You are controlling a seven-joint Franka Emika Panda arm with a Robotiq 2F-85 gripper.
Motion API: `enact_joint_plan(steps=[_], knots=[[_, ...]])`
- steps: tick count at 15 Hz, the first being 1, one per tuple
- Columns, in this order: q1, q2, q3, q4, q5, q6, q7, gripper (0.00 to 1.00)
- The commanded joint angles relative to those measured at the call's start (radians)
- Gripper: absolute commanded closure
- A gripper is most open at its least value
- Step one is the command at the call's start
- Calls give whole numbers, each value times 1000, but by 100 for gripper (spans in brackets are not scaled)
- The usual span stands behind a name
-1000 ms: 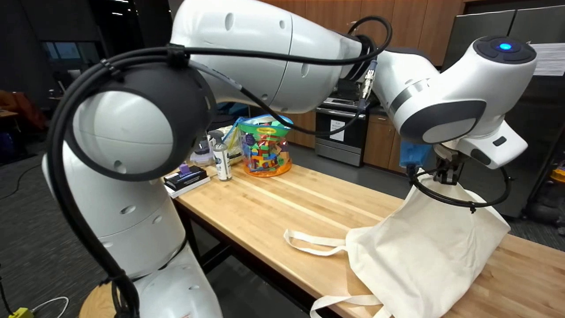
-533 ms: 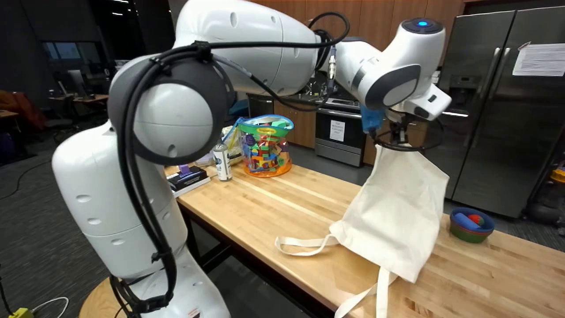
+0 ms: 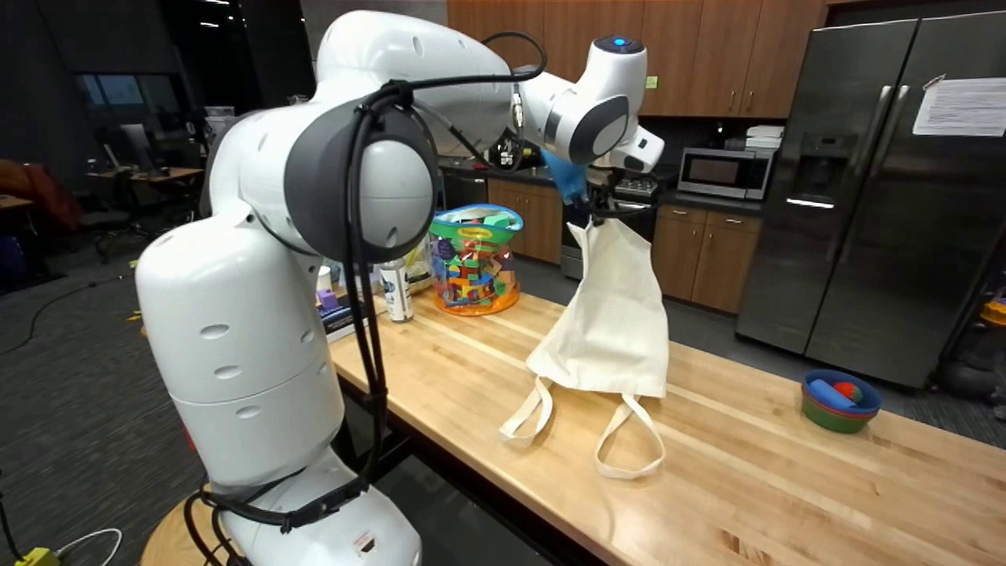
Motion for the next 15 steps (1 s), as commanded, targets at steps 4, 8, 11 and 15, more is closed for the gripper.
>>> enact_joint_plan(steps=[4,8,11,15], knots=[[86,0,74,-117,-10,-23,-132,99],[108,-21,95,-222,-13,-9,-232,99],[109,-28,96,-283,-5,1,-288,99],[79,-11,64,-328,-9,33,-289,99]])
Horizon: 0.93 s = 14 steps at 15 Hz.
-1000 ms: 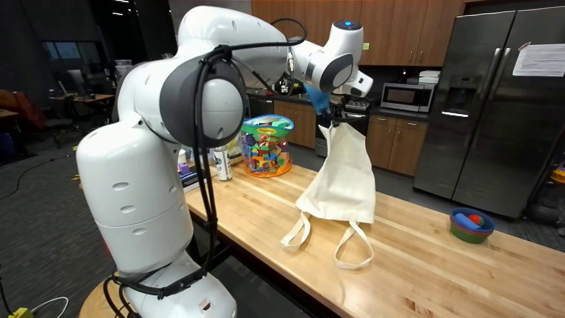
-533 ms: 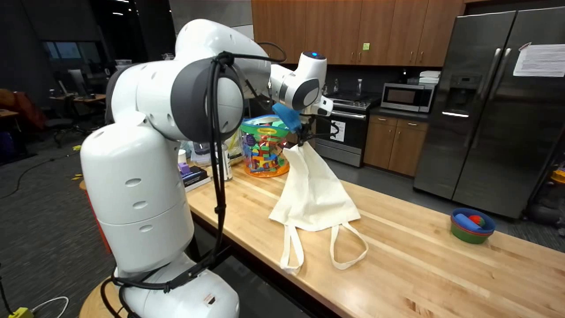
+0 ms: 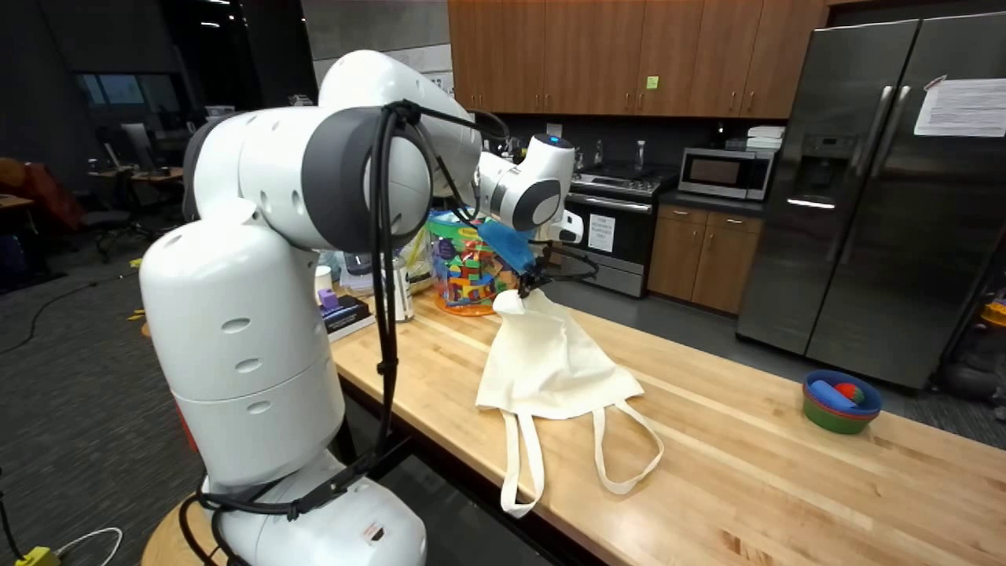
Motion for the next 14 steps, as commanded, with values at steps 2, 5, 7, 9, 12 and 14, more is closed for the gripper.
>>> enact_joint_plan(steps=[2,5,7,9,12,14], knots=[[-48,-9,-54,-70,-8,54,2,99],[-98,12,-106,-94,-7,85,25,99],[-136,24,-145,-103,7,98,34,99],[-175,32,-183,-106,29,107,46,99],[-227,33,-235,-111,60,120,61,99],[-256,27,-265,-117,79,131,74,99]])
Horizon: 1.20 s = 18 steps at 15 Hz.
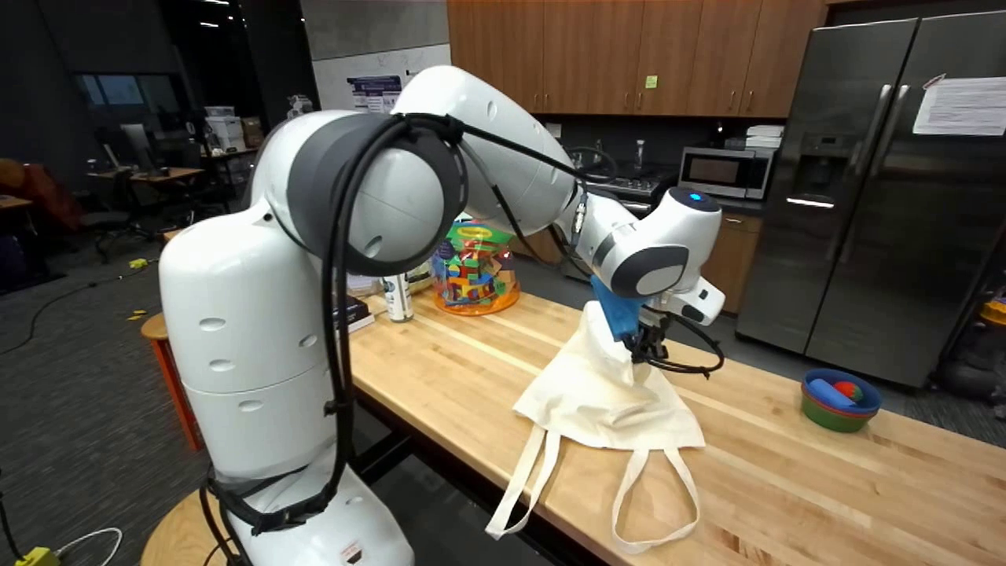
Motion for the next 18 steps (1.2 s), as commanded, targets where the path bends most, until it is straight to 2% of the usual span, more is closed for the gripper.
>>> enact_joint_plan(steps=[1,18], knots=[[-45,-17,-45,-15,38,28,36,99],[-220,-122,-222,-90,36,114,176,99]])
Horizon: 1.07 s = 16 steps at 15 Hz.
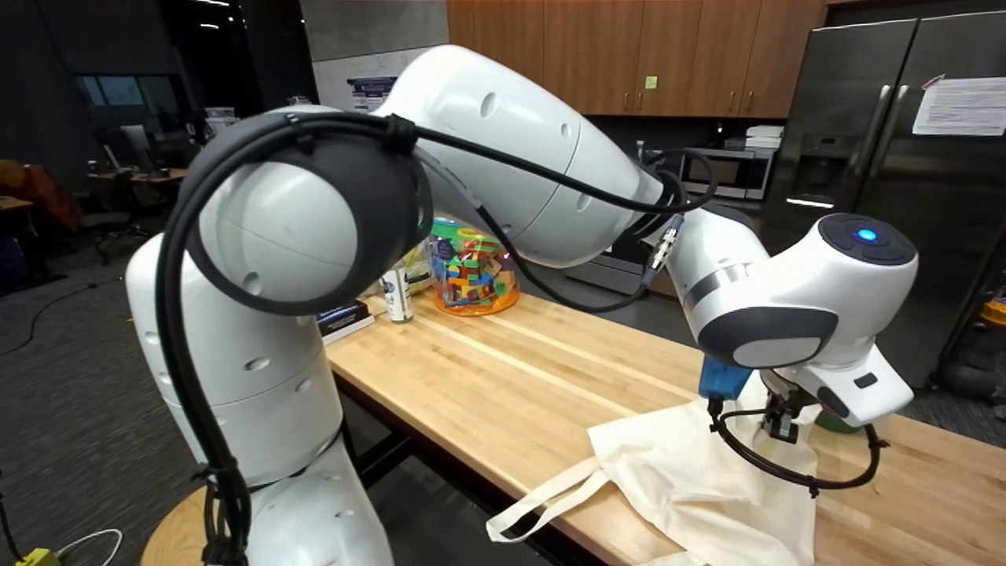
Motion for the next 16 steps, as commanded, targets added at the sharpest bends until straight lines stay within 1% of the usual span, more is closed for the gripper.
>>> enact_joint_plan(steps=[1,4,8,12,16], knots=[[-34,-65,-26,-52,-15,32,41,99],[-50,-76,-35,-35,-32,23,68,99],[-31,-83,-4,50,-61,-25,116,99],[29,-56,66,229,-78,-133,196,99],[108,0,141,422,-89,-238,255,99]])
